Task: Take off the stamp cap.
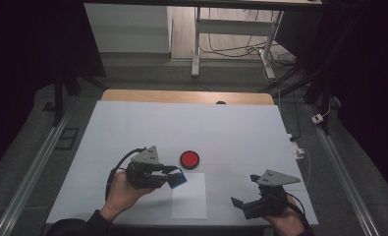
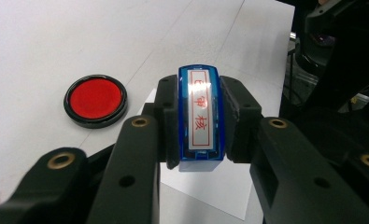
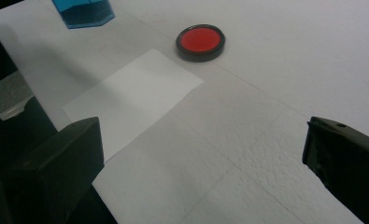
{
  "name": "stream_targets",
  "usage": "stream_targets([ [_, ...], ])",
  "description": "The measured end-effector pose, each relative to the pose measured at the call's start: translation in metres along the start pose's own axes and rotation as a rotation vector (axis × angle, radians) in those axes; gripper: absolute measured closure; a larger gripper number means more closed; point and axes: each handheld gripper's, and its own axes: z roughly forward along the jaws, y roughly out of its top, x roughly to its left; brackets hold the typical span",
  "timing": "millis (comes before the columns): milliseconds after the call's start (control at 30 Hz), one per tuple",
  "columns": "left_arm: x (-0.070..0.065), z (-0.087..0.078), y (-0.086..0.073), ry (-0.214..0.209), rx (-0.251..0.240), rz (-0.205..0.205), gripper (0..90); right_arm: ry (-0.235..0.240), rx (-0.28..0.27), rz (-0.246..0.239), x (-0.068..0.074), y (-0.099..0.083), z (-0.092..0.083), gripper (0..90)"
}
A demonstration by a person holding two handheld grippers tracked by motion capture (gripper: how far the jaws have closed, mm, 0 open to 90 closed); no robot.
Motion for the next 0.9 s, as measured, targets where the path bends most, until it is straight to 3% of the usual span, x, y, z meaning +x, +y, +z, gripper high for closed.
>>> stream_targets([
  [200,-0.002,0.0,0.0,0.013,0.004,0.022,70.5,0.081,0.013,-0.043,0.007,0.009,0.01,0.0],
  [367,-0.001,0.001,0.0,0.005,0.004,0.023,70.5,0.136,0.011,-0.047,0.011,0.015,0.02,0.0],
  [600,-0.001,0.0,0.0,0.009,-0.004,0.025,70.5,0.155,0.015,-0.083,0.015,0.022,0.033,0.0],
  [900,0.001,-0.002,-0.001,-0.004,-0.01,0.024,70.5,0.181,-0.02,-0.079,0.015,0.029,0.044,0.0],
])
